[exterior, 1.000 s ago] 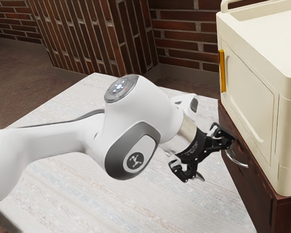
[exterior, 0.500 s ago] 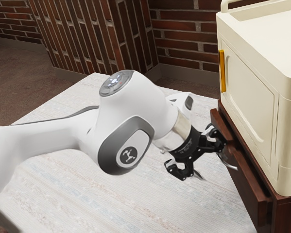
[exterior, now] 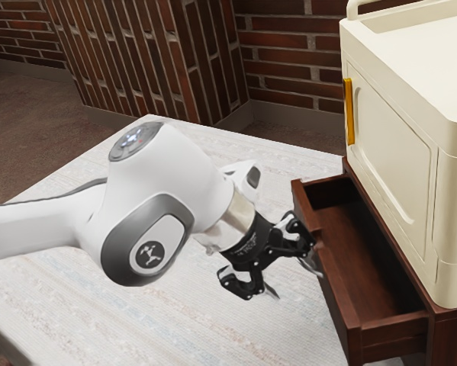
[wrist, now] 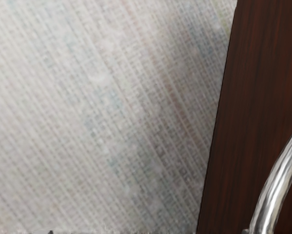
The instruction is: Pull the drawer handle with one arm to open the drawer
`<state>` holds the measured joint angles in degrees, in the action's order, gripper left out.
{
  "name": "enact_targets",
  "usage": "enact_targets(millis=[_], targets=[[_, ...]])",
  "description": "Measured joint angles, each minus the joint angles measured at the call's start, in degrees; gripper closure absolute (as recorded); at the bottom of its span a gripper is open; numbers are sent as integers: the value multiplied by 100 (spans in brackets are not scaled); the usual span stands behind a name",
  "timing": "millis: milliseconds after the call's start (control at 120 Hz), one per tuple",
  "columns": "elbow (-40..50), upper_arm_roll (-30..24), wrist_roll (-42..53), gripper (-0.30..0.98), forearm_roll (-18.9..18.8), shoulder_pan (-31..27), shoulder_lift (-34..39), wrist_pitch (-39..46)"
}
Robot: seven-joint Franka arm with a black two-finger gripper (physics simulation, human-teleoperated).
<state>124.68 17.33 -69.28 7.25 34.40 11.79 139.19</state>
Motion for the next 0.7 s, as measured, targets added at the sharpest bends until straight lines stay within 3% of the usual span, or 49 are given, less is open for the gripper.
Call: enact_targets(millis=[450, 700], targets=[[752, 224, -29, 21, -295, 25, 900, -13], [1025, 416, -109, 20, -651, 63, 1347, -18]])
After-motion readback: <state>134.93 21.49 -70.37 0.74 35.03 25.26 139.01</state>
